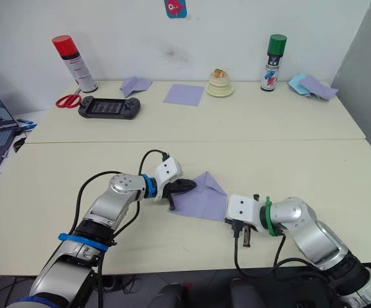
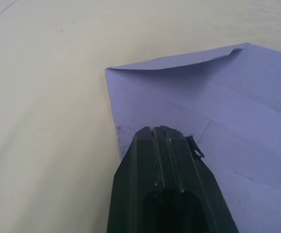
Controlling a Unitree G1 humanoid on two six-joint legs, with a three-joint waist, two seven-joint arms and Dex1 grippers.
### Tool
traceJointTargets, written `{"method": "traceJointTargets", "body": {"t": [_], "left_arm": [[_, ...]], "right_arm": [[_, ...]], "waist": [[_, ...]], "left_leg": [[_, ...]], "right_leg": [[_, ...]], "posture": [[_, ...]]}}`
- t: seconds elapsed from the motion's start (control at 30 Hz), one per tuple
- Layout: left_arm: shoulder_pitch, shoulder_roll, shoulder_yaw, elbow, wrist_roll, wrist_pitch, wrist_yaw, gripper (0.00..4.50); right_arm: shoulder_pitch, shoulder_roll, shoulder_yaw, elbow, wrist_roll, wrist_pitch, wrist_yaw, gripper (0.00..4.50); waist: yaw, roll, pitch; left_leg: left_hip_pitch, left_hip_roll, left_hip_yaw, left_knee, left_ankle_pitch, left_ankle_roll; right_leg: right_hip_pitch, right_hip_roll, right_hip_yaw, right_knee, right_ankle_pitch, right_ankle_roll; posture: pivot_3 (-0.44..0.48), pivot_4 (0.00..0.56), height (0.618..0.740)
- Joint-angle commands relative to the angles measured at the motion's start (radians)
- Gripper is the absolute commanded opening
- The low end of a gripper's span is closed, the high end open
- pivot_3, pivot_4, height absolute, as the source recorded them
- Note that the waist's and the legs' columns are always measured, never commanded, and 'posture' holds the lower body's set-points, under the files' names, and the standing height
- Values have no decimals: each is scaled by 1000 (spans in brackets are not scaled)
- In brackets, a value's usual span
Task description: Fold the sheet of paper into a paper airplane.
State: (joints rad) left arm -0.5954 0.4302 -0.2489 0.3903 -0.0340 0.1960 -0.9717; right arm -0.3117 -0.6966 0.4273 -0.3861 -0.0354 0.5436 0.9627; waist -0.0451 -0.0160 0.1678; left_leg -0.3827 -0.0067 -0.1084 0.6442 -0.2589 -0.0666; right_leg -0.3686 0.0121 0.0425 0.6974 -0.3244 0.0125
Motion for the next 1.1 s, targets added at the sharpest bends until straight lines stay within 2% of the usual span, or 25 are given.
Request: {"method": "traceJointTargets", "body": {"t": [0.03, 0.3, 0.53, 0.83, 0.97, 1.1], "left_arm": [[29, 8, -35, 21, 32, 15, -15, 56], [41, 13, -37, 9, 34, 22, -15, 56], [49, 13, -38, 3, 35, 26, -15, 56], [59, 11, -44, -11, 35, 31, -18, 56], [60, 10, -47, -13, 35, 32, -20, 56], [60, 9, -47, -14, 36, 32, -20, 56]], "right_arm": [[2, 17, 24, -1, -33, 2, -32, 0], [-17, 74, -40, -16, 14, -11, -57, 0], [-31, 34, -69, -45, 56, 17, -8, 0], [-136, 35, -47, 184, -95, -154, -105, 0], [-180, 47, -16, 296, -131, -228, -89, 0], [-194, 63, 0, 321, -115, -251, -38, 0]], "waist": [[0, 0, 0], [0, 0, 0], [2, 0, 0], [4, 0, 0], [6, 0, 0], [6, 0, 0]], "left_leg": [[0, 0, 0, 0, 0, 0], [0, 0, 0, 0, 0, 0], [0, 0, 0, 0, 0, 0], [0, 0, 1, 0, 0, 0], [0, 0, 0, -1, 0, 0], [0, 0, 1, 0, 0, 0]], "right_leg": [[0, 0, 0, 0, 0, 0], [0, 0, 0, 0, 0, 0], [0, 0, 0, 0, 1, -2], [0, 0, 0, 0, 1, -2], [0, 0, 0, 0, 2, -3], [0, 0, 0, 0, 2, -4]], "posture": [[0, 150, 740], [0, 150, 740], [0, 150, 740], [0, 150, 740], [0, 150, 740], [0, 150, 740]]}}
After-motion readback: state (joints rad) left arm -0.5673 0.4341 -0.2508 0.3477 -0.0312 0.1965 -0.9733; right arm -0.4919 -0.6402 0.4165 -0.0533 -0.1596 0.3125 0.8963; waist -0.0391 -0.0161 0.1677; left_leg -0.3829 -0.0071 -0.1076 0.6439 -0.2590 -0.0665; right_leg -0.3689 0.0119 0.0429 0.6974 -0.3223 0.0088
